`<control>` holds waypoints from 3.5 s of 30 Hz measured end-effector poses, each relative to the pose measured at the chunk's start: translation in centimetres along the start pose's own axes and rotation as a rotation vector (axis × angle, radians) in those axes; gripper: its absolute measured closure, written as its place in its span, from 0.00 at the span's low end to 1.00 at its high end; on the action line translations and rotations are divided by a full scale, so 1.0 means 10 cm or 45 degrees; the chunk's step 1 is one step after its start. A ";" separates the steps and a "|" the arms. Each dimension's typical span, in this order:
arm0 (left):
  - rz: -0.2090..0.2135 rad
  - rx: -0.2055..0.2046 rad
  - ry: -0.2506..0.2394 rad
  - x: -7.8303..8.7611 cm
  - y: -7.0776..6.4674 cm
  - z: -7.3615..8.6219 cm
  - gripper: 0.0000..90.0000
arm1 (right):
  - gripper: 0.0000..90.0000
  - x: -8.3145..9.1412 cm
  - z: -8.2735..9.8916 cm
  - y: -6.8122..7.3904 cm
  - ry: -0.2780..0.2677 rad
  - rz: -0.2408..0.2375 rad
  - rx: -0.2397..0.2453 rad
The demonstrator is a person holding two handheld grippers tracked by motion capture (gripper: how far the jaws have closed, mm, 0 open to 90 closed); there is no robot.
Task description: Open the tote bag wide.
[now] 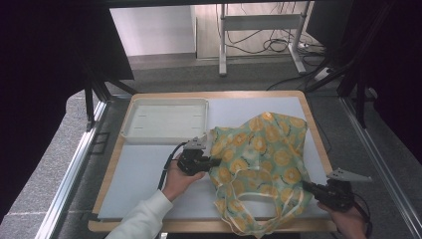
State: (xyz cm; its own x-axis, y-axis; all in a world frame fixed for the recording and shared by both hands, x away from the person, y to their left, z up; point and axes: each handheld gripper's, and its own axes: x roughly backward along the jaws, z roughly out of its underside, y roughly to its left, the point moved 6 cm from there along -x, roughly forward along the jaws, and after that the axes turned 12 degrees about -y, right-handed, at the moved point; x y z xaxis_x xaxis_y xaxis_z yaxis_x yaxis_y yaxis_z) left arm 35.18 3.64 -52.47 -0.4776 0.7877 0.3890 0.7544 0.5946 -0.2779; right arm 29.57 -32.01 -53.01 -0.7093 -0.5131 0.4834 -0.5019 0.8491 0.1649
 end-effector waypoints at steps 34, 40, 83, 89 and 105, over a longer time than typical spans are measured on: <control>-0.051 -0.028 0.069 -0.20 0.06 0.16 0.75 | 0.83 -0.17 0.13 -0.05 0.094 0.065 0.107; -0.083 -0.028 0.007 -0.04 0.08 0.08 0.53 | 0.72 -0.13 0.09 -0.05 0.052 0.068 0.109; 0.113 -0.169 0.088 0.11 -0.58 0.13 0.45 | 0.50 -0.12 -0.12 0.61 -0.005 -0.158 0.259; 0.123 -0.172 0.111 0.06 -0.63 0.18 0.45 | 0.49 -0.25 -0.06 0.71 0.056 -0.191 0.283; 0.130 -0.187 0.131 0.05 -0.70 0.23 0.36 | 0.88 -0.55 0.07 0.74 0.195 -0.194 0.244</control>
State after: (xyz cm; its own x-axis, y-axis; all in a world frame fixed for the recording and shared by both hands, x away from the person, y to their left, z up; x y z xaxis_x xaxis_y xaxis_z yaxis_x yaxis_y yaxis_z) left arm 28.66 0.26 -52.39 -0.3525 0.8177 0.4550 0.8577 0.4768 -0.1923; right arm 29.36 -23.01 -55.08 -0.5429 -0.5956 0.5920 -0.6916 0.7170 0.0871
